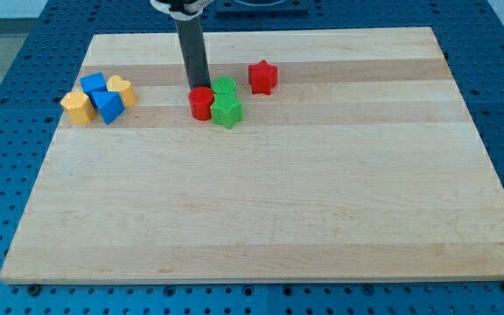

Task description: Place the red star to the right of the green circle

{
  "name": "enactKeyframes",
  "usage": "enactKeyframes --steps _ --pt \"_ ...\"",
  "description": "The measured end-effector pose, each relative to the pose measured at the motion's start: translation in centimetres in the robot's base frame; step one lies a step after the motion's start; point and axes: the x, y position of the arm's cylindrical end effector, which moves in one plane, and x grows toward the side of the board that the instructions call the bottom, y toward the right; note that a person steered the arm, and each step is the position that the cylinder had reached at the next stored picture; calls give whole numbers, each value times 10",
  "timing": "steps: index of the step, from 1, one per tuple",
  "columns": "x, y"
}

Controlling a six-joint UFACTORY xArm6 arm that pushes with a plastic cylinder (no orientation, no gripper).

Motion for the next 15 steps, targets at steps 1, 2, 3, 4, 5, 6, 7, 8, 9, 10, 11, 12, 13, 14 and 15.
enactKeyframes --steps 1,2,3,4,5,6,7,8,9,10,11,12,13,14,15 --pt "-61 7" --pt "-78 60" --pt "-70 107" --pt "-52 119" --pt "-40 119" --pt "-24 119" --pt "-13 119" --pt "-13 119" --pt "-4 119" --pt "-2 119" --pt "8 119" --pt "14 119" --pt "20 117" --pt "22 113" --pt "22 113"
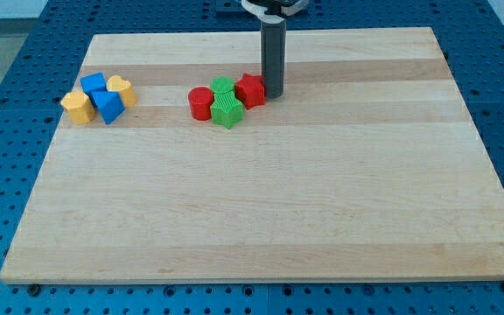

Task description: Place the red star to the right of the green circle

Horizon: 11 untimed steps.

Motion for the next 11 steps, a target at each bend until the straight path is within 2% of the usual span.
enactKeyframes --steps 1,3,4,5,8,11 --pt "-2 0" --pt "-57 -14" --pt "-60 -55" --pt "-55 -95" --pt "-9 -156" --pt "-8 -212"
